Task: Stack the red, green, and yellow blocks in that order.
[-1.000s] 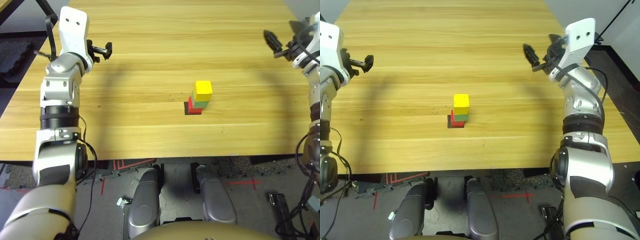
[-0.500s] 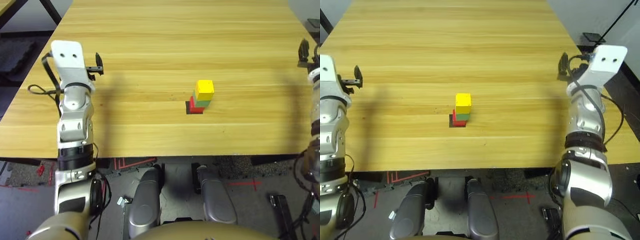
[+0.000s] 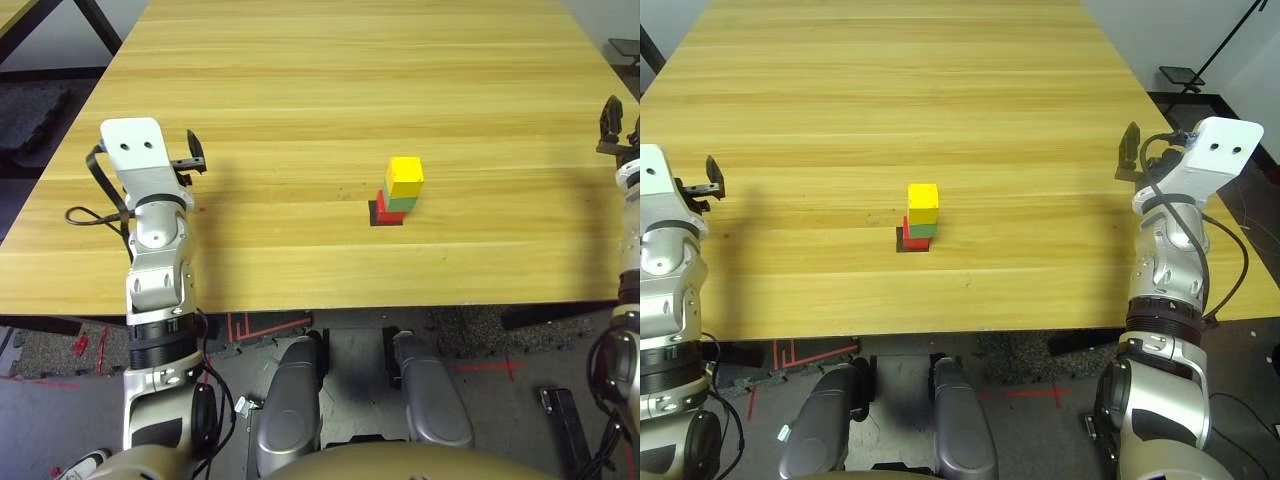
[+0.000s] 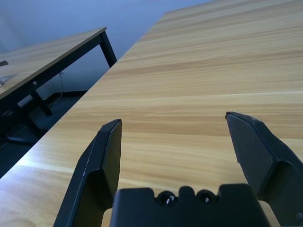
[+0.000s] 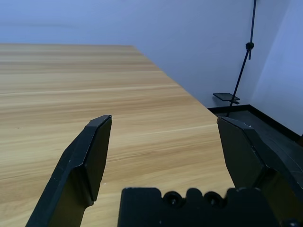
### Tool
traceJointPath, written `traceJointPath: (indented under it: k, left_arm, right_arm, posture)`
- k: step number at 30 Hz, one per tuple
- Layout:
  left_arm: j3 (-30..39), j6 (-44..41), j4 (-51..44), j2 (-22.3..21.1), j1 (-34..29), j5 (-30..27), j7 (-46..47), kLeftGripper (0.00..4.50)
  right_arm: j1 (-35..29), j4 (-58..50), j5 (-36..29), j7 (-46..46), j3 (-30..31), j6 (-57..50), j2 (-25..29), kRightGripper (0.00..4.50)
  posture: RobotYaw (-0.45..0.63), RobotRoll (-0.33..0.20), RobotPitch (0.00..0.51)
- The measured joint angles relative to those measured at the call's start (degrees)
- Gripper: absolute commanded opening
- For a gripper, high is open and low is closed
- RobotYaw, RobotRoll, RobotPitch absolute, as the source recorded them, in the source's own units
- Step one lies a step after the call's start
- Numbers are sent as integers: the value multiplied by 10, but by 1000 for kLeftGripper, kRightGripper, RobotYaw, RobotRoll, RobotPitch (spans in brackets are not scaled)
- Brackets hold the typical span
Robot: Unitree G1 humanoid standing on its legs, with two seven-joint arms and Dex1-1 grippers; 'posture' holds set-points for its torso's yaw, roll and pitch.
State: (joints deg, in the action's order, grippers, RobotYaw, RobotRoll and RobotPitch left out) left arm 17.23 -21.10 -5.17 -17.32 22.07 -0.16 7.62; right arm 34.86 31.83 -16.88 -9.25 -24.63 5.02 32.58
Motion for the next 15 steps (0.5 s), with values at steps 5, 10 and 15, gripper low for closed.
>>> traceJointPath:
  k: [5, 10, 15]
  left_arm:
    - [-13, -8, 0, 0, 8, 4, -1, 4464]
    - [-15, -14, 2, -4, 32, 4, -5, 4464]
    - [-15, 2, 40, -11, 42, 5, -7, 4464]
  right_arm:
    - [-2, -2, -1, -2, -7, -5, 4, 4500]
    - [-2, -5, 0, -5, -7, -10, 9, 4500]
    - [-15, -26, -1, -5, -7, -15, 8, 4500]
  posture:
    - [196, 122, 280]
    - [176, 106, 288]
    - [164, 106, 286]
